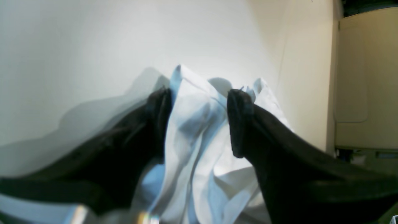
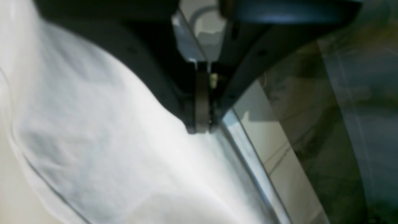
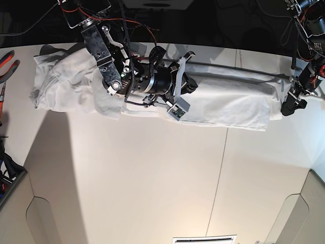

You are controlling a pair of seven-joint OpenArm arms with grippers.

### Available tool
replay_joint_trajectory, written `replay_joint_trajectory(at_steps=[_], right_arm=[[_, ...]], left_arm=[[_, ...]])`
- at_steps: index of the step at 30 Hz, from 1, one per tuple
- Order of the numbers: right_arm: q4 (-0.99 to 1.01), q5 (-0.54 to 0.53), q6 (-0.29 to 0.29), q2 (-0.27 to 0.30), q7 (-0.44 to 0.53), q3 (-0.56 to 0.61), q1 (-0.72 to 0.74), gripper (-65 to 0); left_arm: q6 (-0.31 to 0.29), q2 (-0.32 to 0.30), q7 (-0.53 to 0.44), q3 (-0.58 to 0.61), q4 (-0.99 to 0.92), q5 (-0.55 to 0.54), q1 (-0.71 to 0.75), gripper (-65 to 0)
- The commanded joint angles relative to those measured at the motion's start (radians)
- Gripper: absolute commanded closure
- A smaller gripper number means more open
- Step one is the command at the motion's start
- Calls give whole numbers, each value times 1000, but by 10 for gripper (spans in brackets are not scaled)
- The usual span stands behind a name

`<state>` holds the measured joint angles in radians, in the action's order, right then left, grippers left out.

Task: Layout the t-shirt on the table in an organized manner, then fold the t-shirt properly
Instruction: 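Grasp the shirt end with the left gripper beside the right gripper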

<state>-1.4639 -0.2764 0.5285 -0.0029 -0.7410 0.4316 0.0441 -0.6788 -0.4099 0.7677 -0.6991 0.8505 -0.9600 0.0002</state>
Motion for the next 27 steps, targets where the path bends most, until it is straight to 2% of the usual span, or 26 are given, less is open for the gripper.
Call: replay_joint_trajectory(at_steps=[1, 3, 6, 8, 20, 27], right_arm=[[-15, -19, 6, -8, 19, 0, 13, 0], [-15, -19, 6, -8, 19, 0, 13, 0], [-15, -19, 6, -8, 19, 0, 13, 0], [-15, -19, 6, -8, 19, 0, 13, 0], [-15, -19, 6, -8, 19, 0, 13, 0], [-15, -19, 6, -8, 19, 0, 13, 0]], left_arm=[[-19, -19, 15, 0, 11, -20, -8, -332], [-19, -19, 45, 0, 11, -36, -8, -337], [-19, -20, 78, 0, 11, -81, -8, -420], [-19, -20, 97, 0, 11, -116, -8, -447], [-19, -19, 166, 0, 11, -257, -8, -447], [-19, -19, 195, 0, 11, -227, -8, -447]])
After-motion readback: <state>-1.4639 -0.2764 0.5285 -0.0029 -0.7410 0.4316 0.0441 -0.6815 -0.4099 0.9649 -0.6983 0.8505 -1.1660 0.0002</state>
